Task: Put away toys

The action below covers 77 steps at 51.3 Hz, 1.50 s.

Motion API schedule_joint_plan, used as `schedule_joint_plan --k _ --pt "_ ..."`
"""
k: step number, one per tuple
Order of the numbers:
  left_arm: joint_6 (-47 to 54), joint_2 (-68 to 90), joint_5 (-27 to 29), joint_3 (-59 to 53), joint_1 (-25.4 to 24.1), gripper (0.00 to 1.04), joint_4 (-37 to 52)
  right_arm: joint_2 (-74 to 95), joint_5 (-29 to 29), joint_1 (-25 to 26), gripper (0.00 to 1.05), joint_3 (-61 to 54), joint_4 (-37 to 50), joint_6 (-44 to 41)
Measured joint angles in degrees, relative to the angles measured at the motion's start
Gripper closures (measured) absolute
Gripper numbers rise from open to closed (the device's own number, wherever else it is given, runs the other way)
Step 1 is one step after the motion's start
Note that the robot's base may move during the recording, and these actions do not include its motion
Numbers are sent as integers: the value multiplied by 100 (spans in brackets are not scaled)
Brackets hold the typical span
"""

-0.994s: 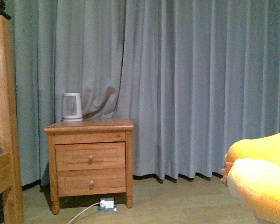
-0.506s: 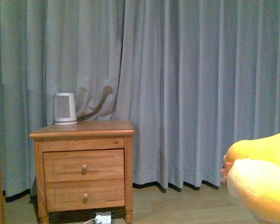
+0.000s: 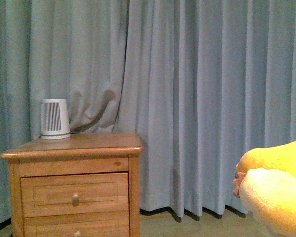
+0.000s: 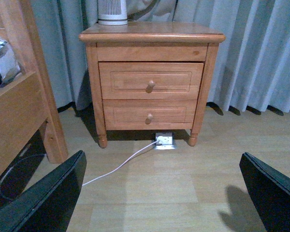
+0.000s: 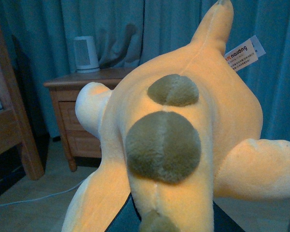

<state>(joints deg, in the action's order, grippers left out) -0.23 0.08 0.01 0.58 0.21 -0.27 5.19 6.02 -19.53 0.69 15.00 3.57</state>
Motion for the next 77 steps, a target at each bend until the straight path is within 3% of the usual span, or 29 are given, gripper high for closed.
schedule_joint_plan --k 77 --pt "0 -4 0 2 -7 6 4 -4 22 0 97 0 0 0"
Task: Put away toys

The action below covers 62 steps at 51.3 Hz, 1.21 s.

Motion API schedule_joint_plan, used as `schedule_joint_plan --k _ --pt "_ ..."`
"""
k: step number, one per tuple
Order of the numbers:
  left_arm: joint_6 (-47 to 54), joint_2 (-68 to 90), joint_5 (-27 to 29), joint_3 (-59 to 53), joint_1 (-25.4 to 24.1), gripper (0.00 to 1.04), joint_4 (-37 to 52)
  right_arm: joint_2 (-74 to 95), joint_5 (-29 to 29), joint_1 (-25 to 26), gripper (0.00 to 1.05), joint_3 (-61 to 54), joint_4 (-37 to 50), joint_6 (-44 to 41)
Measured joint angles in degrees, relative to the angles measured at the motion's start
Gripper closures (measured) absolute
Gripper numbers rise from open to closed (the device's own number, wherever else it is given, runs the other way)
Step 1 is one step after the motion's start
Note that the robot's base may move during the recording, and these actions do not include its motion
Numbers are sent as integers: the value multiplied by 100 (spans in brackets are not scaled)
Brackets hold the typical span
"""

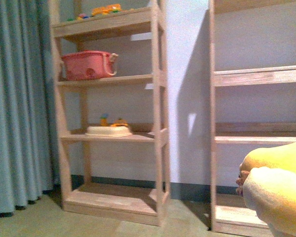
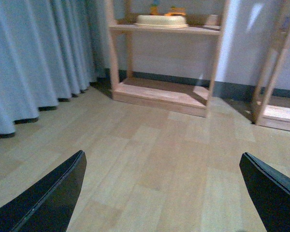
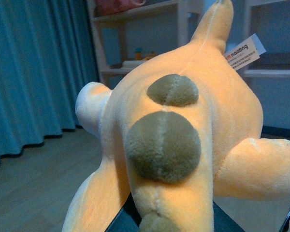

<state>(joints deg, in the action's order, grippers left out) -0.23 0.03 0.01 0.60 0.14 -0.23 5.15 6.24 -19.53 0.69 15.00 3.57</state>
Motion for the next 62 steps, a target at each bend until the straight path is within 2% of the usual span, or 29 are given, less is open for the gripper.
schedule_joint_plan --k 62 --pt "2 0 0 0 7 6 -4 -7 -20 11 97 0 0 -2"
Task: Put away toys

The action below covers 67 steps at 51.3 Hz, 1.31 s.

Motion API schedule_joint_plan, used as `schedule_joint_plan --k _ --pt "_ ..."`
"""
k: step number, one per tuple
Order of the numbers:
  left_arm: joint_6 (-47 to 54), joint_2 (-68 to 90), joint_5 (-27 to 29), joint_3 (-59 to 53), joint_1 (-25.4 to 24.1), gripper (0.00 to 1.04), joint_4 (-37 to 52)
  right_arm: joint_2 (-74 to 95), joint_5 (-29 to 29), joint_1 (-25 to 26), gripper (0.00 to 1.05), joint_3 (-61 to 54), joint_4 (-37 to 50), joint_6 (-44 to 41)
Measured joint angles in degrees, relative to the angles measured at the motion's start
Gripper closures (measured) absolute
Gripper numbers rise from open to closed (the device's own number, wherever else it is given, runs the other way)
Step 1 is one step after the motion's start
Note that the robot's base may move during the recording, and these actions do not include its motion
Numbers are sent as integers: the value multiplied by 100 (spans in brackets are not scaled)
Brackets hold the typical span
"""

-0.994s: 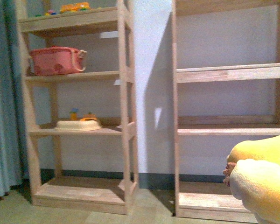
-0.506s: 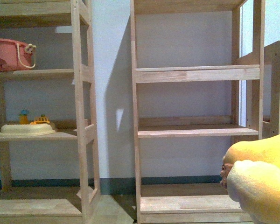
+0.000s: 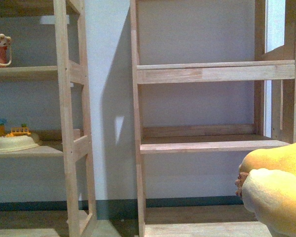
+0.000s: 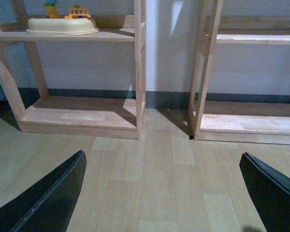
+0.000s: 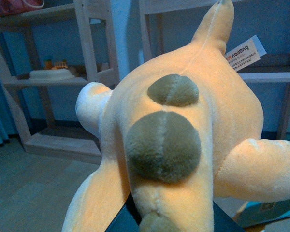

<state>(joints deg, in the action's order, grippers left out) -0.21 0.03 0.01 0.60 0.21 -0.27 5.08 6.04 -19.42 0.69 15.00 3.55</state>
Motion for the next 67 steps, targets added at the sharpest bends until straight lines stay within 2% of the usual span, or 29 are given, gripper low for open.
schedule_joint_plan --k 67 --pt "0 0 0 0 -7 6 2 13 2 -13 97 0 0 0"
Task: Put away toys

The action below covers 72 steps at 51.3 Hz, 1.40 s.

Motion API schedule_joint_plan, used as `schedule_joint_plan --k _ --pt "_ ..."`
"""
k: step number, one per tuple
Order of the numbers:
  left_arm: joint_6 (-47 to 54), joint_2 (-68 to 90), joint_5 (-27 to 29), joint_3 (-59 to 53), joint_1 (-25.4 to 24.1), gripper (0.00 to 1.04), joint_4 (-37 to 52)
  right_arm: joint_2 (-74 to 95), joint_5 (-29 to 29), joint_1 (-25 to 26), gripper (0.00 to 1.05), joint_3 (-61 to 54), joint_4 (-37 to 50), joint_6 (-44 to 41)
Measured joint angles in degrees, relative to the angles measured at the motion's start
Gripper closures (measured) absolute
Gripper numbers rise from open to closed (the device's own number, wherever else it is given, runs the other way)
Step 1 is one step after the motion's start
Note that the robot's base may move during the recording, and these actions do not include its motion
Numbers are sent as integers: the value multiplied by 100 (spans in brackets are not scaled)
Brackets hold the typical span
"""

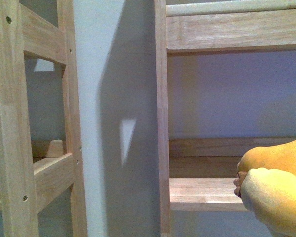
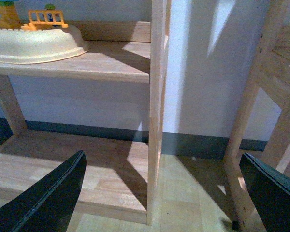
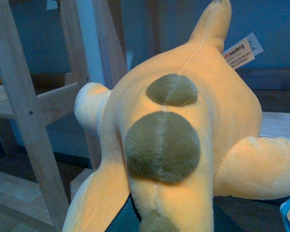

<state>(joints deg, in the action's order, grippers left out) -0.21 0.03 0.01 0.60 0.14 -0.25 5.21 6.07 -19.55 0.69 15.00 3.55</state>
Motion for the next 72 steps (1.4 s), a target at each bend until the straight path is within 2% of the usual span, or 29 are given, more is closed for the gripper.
schedule_joint_plan --k 9,14,18,23,38,51,61,72 --pt "-2 0 0 0 0 6 0 2 2 2 97 4 -11 7" --pt "0 0 0 0 0 6 0 111 -105 149 97 212 -944 142" --pt "0 0 -2 0 0 6 0 297 -164 343 97 378 -1290 155" --pt "0 0 -2 0 0 6 0 643 -184 538 97 927 -1172 127" --pt "0 0 0 0 0 6 0 1672 -479 570 97 2852 -612 -238" --pt "0 0 0 0 0 6 0 2601 -1045 1182 97 4572 -734 -291" --pt "0 0 0 -2 0 6 0 3362 -903 1209 97 5873 -909 -267" --pt "0 0 0 0 0 6 0 5084 -109 544 97 7528 -846 -319"
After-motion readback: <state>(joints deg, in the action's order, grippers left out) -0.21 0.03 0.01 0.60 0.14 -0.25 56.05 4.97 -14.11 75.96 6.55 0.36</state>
